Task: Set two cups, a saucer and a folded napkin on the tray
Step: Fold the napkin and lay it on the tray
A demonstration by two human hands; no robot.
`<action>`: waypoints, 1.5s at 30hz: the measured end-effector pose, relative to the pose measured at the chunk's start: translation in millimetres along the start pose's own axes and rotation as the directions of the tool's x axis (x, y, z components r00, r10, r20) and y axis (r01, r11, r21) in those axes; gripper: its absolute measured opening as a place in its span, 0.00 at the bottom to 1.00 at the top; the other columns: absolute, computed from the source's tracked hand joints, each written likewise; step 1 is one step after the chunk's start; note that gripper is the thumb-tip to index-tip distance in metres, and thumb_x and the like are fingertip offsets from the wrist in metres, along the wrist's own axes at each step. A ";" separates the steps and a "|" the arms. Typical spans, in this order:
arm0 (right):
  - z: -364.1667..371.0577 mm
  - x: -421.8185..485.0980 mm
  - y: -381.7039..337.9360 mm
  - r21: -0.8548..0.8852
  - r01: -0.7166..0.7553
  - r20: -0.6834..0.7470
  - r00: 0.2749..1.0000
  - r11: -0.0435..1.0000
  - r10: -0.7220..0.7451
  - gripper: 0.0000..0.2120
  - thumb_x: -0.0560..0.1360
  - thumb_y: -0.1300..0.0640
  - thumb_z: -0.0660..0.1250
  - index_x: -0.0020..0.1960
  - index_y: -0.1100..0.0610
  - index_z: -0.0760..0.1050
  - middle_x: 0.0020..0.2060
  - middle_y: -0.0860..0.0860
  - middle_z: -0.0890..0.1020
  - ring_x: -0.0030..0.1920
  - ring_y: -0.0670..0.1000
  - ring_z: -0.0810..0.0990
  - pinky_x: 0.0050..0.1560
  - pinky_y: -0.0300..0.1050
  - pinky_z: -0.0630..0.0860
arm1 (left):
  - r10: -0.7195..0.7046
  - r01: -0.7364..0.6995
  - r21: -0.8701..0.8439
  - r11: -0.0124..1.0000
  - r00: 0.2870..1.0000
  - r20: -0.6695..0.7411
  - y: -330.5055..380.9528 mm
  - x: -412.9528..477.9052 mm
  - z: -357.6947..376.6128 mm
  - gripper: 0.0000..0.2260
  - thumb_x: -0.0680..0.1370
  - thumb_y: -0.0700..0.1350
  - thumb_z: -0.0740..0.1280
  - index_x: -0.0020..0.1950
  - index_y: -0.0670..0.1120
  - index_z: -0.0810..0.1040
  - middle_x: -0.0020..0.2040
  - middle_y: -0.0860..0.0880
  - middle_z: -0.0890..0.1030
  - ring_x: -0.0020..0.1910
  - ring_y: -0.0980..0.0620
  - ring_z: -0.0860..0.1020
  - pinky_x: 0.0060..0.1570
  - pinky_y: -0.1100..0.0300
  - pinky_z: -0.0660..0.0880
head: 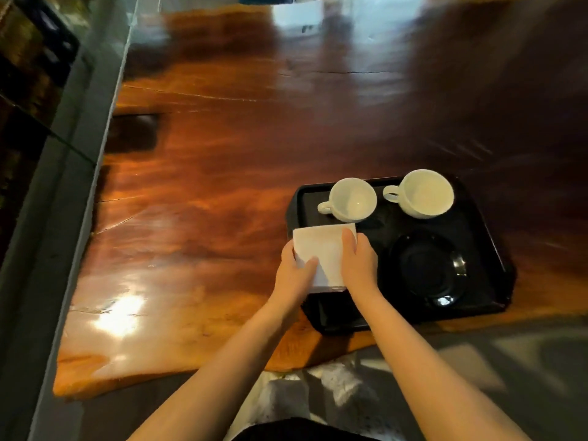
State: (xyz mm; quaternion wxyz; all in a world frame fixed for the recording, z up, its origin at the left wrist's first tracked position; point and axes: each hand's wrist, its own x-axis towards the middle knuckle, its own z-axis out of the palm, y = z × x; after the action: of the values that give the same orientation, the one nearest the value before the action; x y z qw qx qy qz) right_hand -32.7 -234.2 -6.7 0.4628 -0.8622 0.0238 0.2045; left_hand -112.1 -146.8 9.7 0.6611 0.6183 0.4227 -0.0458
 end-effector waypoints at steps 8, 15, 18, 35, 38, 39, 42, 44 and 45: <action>-35.2 8.1 45.8 -0.154 -0.064 0.132 0.988 0.986 0.084 0.20 0.78 0.61 0.54 0.69 0.61 0.64 0.63 0.59 0.73 0.60 0.56 0.74 0.50 0.42 0.70 | 0.045 -0.011 0.309 0.951 0.994 -0.101 -6.9 -1.9 54.4 0.27 0.79 0.39 0.60 0.76 0.46 0.53 0.74 0.45 0.62 0.73 0.46 0.63 0.70 0.53 0.62; -38.4 3.2 61.2 -0.251 0.061 0.238 0.971 0.966 0.001 0.25 0.77 0.63 0.56 0.74 0.57 0.57 0.67 0.57 0.69 0.63 0.55 0.72 0.55 0.43 0.71 | 0.112 -0.088 0.415 0.906 0.993 -0.033 -39.9 -21.2 58.8 0.28 0.76 0.35 0.61 0.75 0.45 0.56 0.71 0.45 0.65 0.72 0.48 0.63 0.71 0.56 0.61; -41.0 -3.5 65.0 -0.289 0.109 0.242 0.970 0.951 -0.037 0.28 0.77 0.63 0.58 0.75 0.55 0.53 0.71 0.55 0.65 0.68 0.54 0.68 0.64 0.47 0.70 | 0.152 -0.146 0.519 0.842 0.988 0.032 -51.3 -28.2 58.7 0.31 0.78 0.33 0.59 0.77 0.42 0.47 0.79 0.45 0.49 0.78 0.49 0.46 0.72 0.63 0.45; -63.5 -12.8 74.3 -0.424 0.278 0.309 0.939 0.862 -0.151 0.31 0.78 0.60 0.59 0.76 0.53 0.48 0.69 0.52 0.65 0.68 0.52 0.65 0.61 0.48 0.71 | 0.241 -0.295 0.670 0.681 0.955 0.175 -59.8 -12.9 54.3 0.30 0.79 0.33 0.57 0.77 0.45 0.46 0.79 0.47 0.43 0.78 0.49 0.48 0.72 0.59 0.57; -58.7 -7.9 73.3 -0.452 0.295 0.323 0.934 0.842 -0.154 0.31 0.78 0.60 0.59 0.76 0.55 0.47 0.69 0.53 0.65 0.67 0.52 0.65 0.61 0.47 0.71 | 0.234 -0.288 0.706 0.647 0.956 0.176 -62.0 -11.1 53.3 0.31 0.79 0.33 0.57 0.77 0.45 0.46 0.79 0.48 0.42 0.77 0.48 0.50 0.71 0.57 0.60; -57.5 -7.7 74.5 -0.451 0.301 0.318 0.934 0.841 -0.163 0.31 0.78 0.61 0.59 0.76 0.55 0.47 0.69 0.53 0.65 0.66 0.52 0.65 0.60 0.46 0.71 | 0.237 -0.292 0.718 0.632 0.955 0.179 -62.4 -10.9 53.3 0.30 0.79 0.33 0.57 0.77 0.45 0.46 0.79 0.47 0.42 0.77 0.48 0.50 0.71 0.57 0.60; -53.8 -11.0 81.0 -0.440 0.303 0.296 0.938 0.845 -0.182 0.33 0.77 0.61 0.58 0.76 0.55 0.45 0.69 0.55 0.64 0.64 0.51 0.65 0.60 0.45 0.71 | 0.256 -0.308 0.746 0.591 0.948 0.189 -64.3 -10.9 53.4 0.31 0.79 0.33 0.58 0.77 0.45 0.47 0.79 0.46 0.43 0.77 0.47 0.51 0.72 0.56 0.60; -50.4 -11.4 86.0 -0.461 0.324 0.295 0.934 0.826 -0.201 0.34 0.77 0.63 0.60 0.76 0.56 0.44 0.70 0.56 0.63 0.64 0.52 0.65 0.60 0.44 0.71 | 0.284 -0.335 0.768 0.546 0.936 0.207 -67.0 -10.3 53.5 0.31 0.79 0.33 0.59 0.77 0.44 0.47 0.79 0.44 0.43 0.78 0.46 0.50 0.72 0.55 0.61; -49.1 -10.9 87.4 -0.476 0.332 0.300 0.932 0.814 -0.205 0.35 0.76 0.64 0.60 0.76 0.56 0.44 0.70 0.56 0.64 0.63 0.52 0.65 0.59 0.44 0.71 | 0.291 -0.345 0.778 0.526 0.932 0.217 -68.5 -10.0 53.3 0.31 0.79 0.33 0.59 0.77 0.43 0.47 0.79 0.44 0.43 0.78 0.46 0.50 0.72 0.55 0.61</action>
State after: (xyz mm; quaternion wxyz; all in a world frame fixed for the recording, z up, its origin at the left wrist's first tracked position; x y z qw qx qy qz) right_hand -46.5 -325.4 -47.6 0.2368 -0.9189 -0.2096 0.2358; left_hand -131.6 -213.0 -44.0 0.3189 0.9138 0.2159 -0.1291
